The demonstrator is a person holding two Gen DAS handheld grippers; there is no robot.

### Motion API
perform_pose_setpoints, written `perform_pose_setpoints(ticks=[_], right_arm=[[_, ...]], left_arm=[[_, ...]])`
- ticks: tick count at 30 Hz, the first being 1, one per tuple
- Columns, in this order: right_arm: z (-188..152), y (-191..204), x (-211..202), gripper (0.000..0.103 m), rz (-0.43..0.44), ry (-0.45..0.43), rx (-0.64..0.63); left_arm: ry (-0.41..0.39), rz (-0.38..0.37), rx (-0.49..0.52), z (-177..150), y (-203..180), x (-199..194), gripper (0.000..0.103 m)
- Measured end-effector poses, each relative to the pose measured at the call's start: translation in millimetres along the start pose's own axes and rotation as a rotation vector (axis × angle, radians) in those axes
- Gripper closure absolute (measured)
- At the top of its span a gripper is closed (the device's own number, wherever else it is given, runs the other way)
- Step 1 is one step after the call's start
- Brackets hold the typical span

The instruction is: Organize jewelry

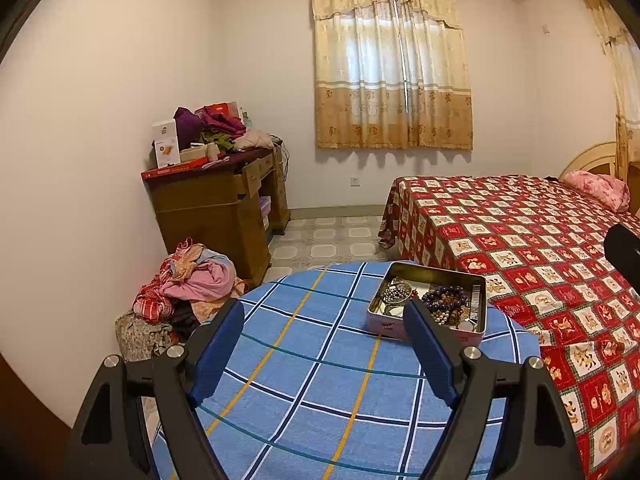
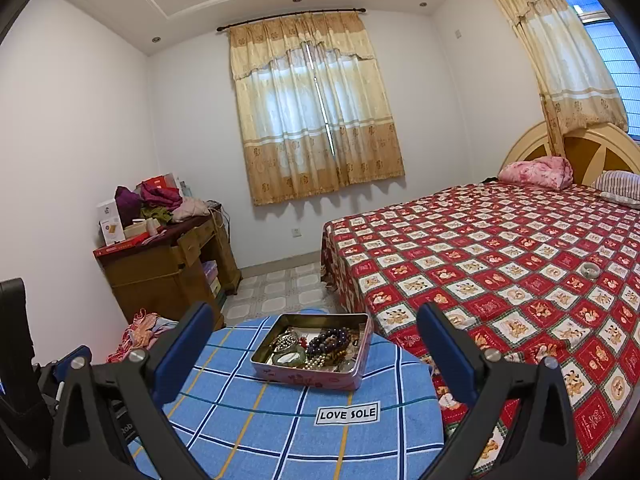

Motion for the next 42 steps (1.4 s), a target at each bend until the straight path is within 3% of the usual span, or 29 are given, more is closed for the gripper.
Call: perform_pose_setpoints(ticks=[42], right_arm=[[-6,-6,2,0.0,0.008,0.018,0.013]], left_arm=[[0.013,0.06,-0.006,-2,8,13,0.021]])
Point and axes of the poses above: each gripper's, at about its wrist camera, not at the fingertips, and x roughly the way its jaws point, y to its left, z to its top, the point moved 3 cm from there along x, roughly the way its jaws point, and after that the axes turned 14 degrees about -x, right-handed, at the moved point
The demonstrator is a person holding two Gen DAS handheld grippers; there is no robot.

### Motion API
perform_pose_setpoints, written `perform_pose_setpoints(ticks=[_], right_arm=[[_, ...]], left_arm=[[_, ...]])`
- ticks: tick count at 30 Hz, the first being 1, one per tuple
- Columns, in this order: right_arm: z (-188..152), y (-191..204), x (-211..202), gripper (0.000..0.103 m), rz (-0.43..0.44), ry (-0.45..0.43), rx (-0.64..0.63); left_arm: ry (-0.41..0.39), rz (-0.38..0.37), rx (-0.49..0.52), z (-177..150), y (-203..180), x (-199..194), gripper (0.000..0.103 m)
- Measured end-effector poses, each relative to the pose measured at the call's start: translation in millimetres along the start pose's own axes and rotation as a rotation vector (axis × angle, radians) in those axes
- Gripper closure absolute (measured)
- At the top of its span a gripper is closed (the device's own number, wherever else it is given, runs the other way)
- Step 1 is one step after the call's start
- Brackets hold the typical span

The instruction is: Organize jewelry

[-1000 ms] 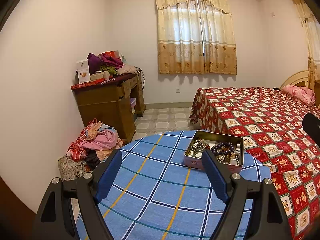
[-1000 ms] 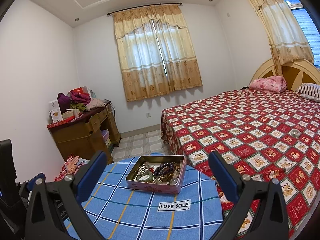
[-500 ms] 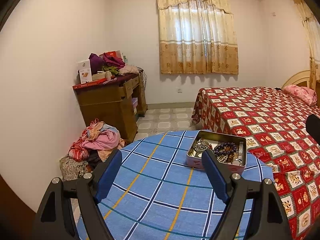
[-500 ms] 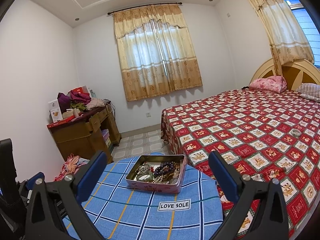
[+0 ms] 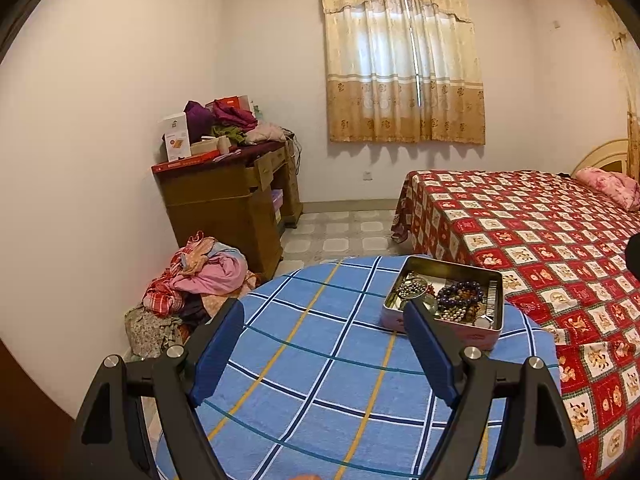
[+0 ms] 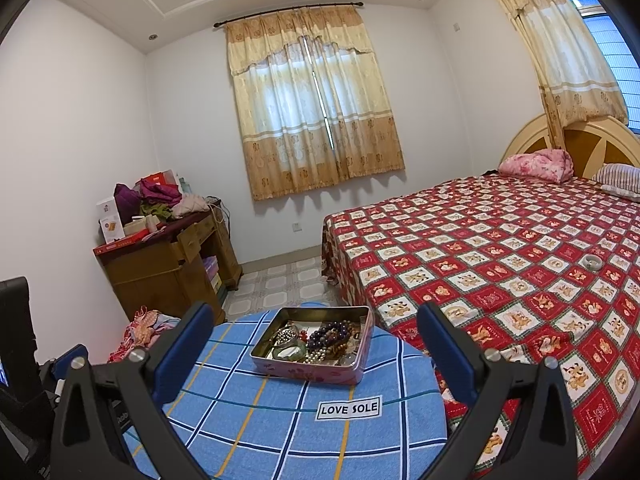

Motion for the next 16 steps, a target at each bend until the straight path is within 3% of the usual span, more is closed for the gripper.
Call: perform_pose_setpoints(ticks=[16], right_arm=[[-12,-4,21,0.0,0.008,0.059,0.012]], left_arm=[[0.129,0.035,0.001,-18,4,36,0.021]])
Point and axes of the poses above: each gripper's, at about its wrist camera, not at the fingertips, and x roughly the way its jaws point, y to its left, z to its top, the point moved 3 cm from there along x, roughly the way its jaws point, and after that the axes turned 14 degrees about -x, right-handed, at the moved point
